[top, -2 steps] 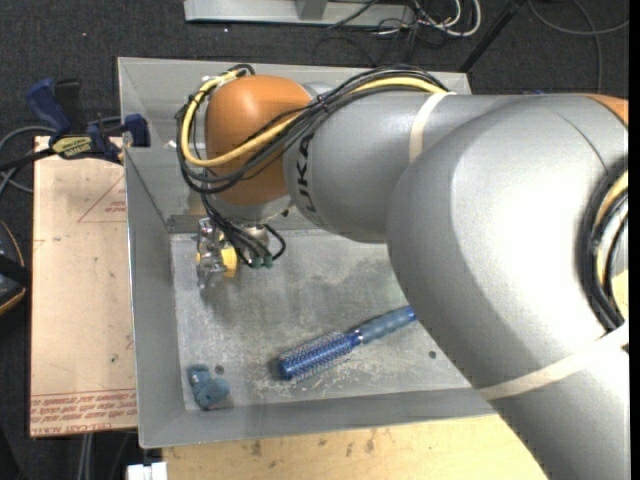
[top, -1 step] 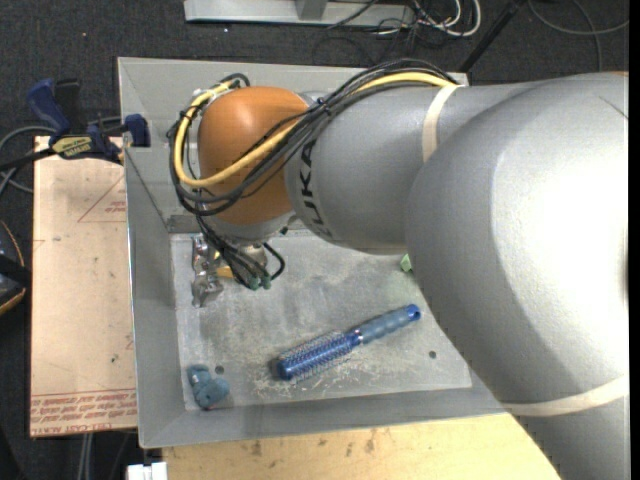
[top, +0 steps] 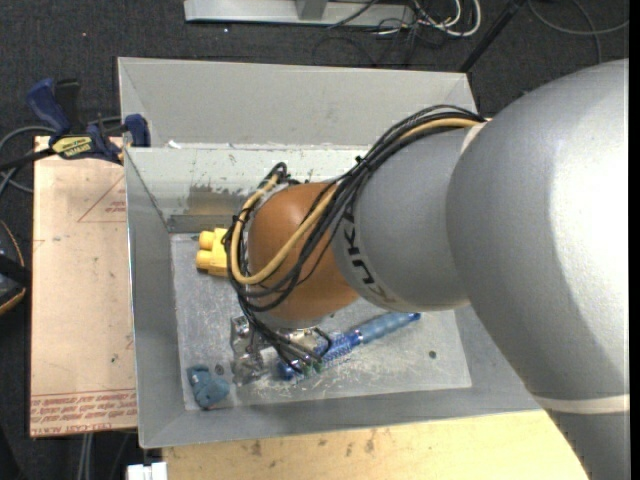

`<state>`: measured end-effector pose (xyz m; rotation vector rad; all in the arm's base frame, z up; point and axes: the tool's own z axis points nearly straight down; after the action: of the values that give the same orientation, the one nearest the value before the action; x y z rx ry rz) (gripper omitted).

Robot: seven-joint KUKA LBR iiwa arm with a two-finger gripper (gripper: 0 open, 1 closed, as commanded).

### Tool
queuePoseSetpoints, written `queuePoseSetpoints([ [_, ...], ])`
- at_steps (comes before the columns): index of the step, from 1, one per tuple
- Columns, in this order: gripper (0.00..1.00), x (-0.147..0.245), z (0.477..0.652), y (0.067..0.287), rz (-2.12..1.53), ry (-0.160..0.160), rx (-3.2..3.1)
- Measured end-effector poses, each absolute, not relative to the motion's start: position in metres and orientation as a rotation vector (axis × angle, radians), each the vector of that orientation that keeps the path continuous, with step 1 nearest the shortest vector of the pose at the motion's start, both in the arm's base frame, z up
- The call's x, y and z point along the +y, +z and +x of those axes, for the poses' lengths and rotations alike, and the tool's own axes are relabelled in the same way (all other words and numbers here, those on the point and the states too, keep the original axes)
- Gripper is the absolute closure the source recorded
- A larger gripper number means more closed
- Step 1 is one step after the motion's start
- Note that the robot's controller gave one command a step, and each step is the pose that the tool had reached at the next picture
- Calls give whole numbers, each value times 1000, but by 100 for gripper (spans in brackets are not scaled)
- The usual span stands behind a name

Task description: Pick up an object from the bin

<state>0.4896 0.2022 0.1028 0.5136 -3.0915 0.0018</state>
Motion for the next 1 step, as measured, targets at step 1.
queuePoseSetpoints([
  [1,0,203,492,104,514,-1,-3099],
])
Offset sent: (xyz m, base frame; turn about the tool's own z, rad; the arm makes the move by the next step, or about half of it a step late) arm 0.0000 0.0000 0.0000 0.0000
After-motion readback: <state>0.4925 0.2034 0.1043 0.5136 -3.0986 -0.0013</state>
